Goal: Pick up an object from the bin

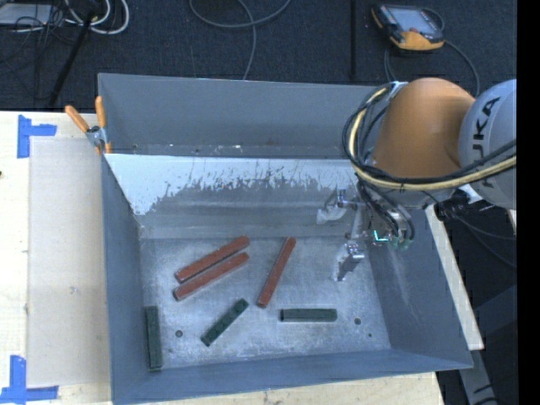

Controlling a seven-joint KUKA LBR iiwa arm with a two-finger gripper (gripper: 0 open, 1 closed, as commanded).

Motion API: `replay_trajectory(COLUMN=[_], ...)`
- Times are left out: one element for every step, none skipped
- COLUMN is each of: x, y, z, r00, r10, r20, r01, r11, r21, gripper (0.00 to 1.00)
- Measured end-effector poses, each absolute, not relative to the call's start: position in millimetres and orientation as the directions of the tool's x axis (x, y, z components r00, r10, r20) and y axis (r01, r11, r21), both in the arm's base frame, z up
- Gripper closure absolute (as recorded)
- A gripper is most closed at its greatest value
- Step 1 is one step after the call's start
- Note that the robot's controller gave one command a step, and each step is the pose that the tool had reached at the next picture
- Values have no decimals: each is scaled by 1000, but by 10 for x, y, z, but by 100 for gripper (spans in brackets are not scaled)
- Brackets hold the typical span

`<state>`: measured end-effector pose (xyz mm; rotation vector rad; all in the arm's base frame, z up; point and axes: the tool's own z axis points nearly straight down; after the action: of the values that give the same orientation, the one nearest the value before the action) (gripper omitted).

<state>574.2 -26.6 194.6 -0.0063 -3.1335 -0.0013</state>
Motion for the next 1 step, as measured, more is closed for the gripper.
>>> replay_trajectory(x=[5758], y=[-267], z=[1989], r00=[-1000], r10=[3], r20=[1], r01=[3], r11=[1000], r21=[0], gripper=[0])
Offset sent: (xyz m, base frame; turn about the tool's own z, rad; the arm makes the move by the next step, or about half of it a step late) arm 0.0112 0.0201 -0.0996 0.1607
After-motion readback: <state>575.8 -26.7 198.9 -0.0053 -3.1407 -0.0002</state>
